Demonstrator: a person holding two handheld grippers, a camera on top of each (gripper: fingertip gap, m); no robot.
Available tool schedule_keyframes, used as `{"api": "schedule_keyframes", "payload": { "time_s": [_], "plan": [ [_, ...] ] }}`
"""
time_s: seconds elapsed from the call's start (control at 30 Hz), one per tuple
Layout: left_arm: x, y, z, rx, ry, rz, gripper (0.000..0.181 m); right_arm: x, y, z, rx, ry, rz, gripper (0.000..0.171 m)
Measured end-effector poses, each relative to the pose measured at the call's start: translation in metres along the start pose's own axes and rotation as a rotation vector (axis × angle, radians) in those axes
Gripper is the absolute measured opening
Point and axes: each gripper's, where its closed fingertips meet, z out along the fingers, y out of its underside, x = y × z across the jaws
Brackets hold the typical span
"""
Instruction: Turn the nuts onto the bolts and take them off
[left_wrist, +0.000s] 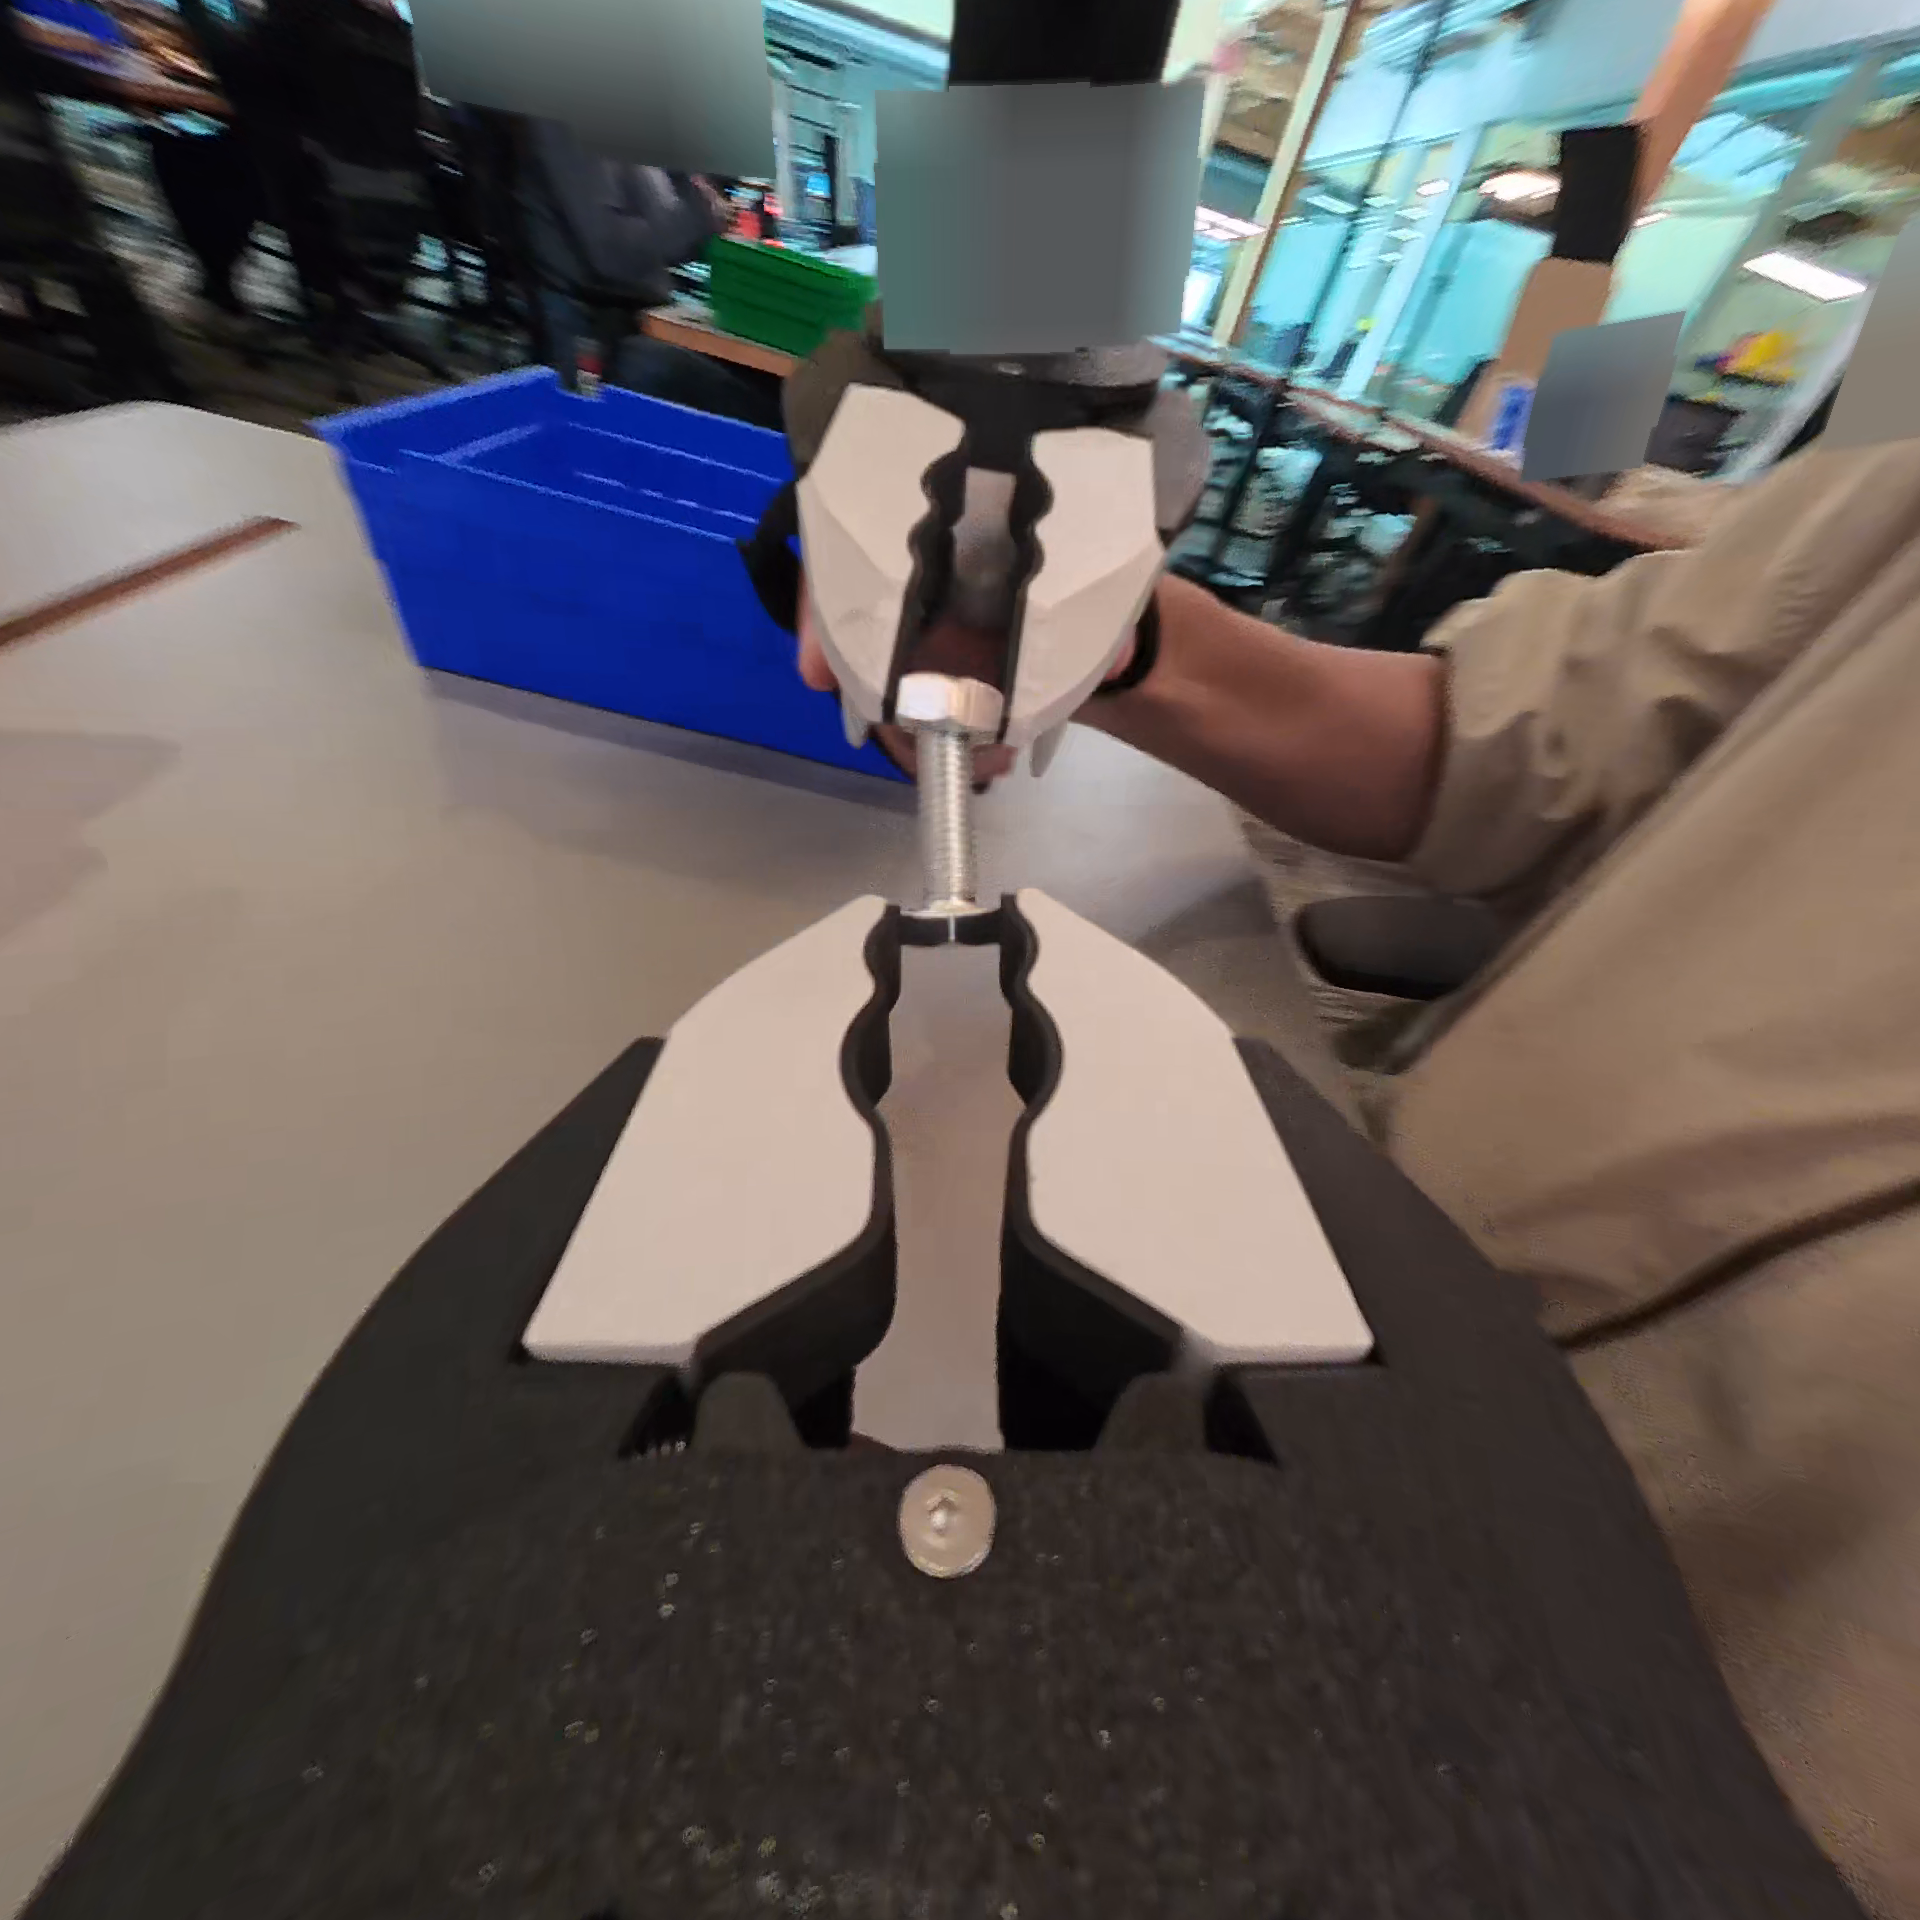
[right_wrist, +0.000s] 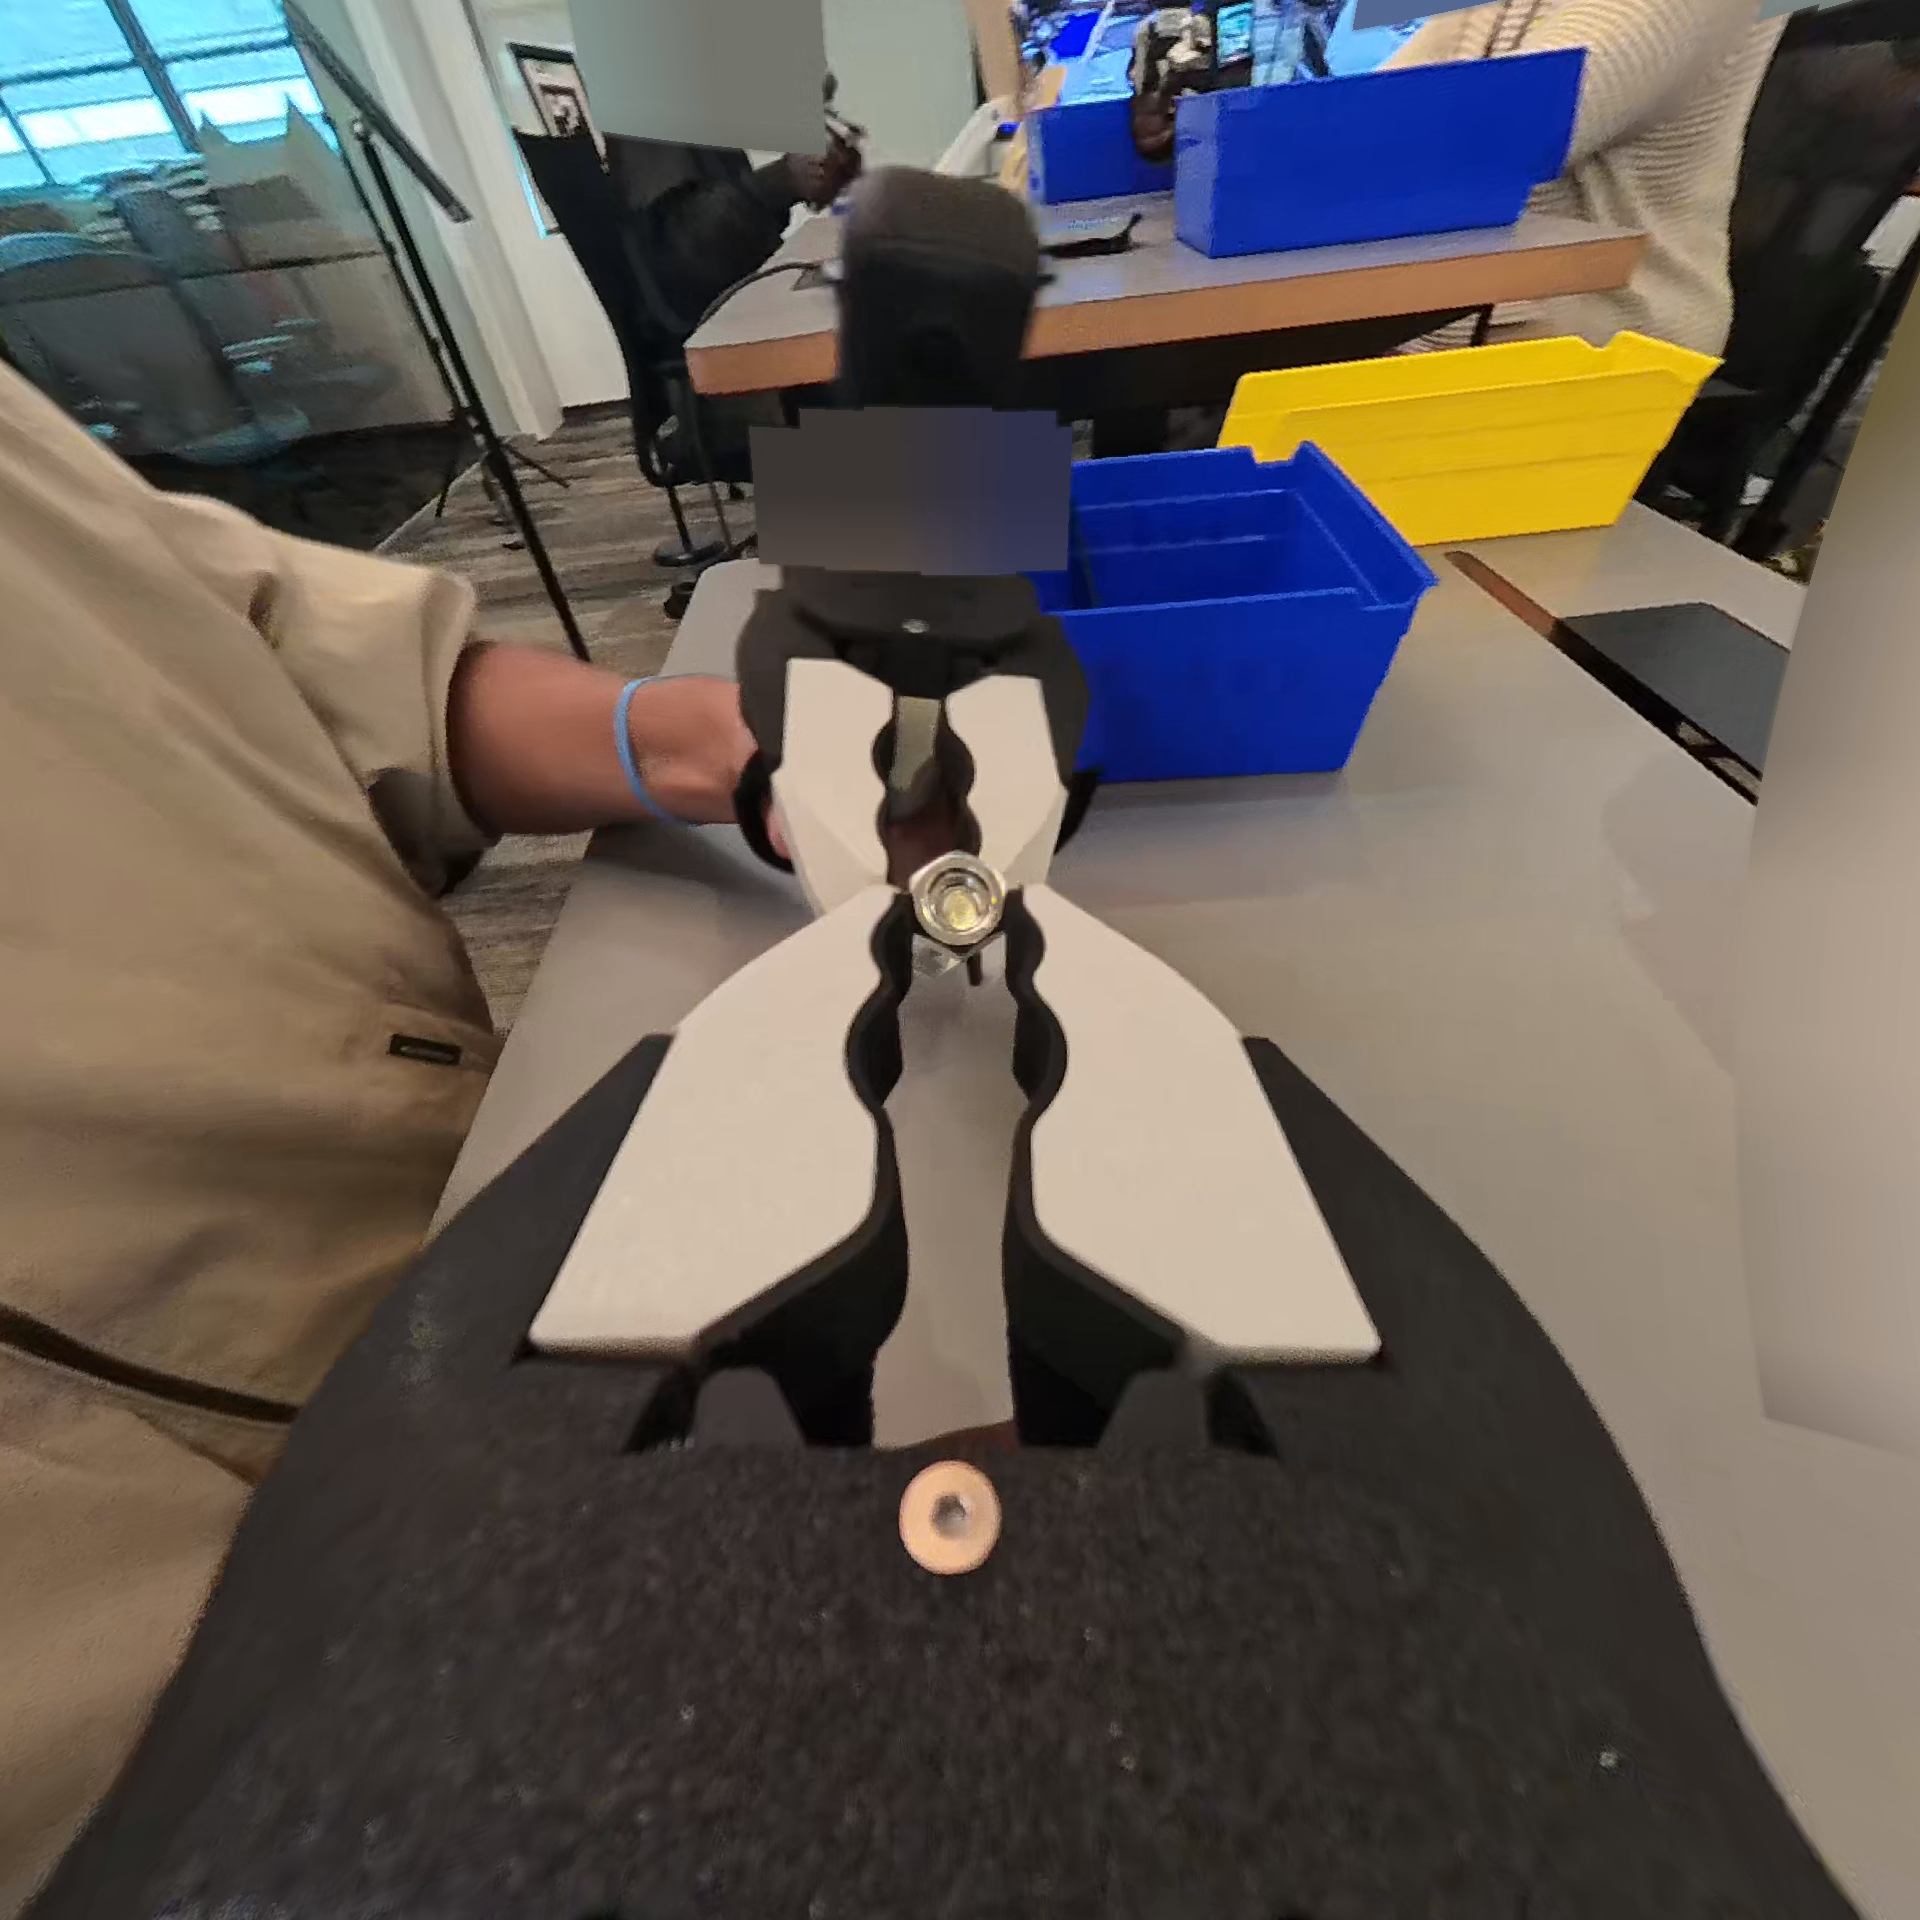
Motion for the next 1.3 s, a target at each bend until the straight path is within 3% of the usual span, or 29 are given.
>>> {"api": "schedule_keyframes", "payload": {
  "time_s": [0.23, 0.47, 0.8, 1.03, 1.3],
  "plan": [
    [-0.030, 0.005, -0.006, -0.043, -0.393, 0.151, 0.017, 0.025, 0.005, 0.009, 0.021, 0.130, 0.150, 0.017],
    [-0.039, 0.013, -0.009, -0.010, -0.388, 0.088, 0.017, 0.035, 0.012, 0.018, -0.015, 0.216, 0.202, 0.017],
    [-0.041, 0.016, -0.015, 0.029, -0.330, 0.032, 0.017, 0.037, 0.012, 0.026, -0.001, 0.166, 0.238, 0.017],
    [-0.001, 0.024, -0.013, -0.038, 0.017, 0.003, 0.017, -0.003, 0.017, 0.021, -0.115, -0.107, 0.002, 0.017],
    [0.059, 0.023, -0.024, -0.006, 0.577, -0.238, 0.017, -0.057, 0.009, 0.022, -0.181, -0.353, -0.271, 0.017]
  ]
}}
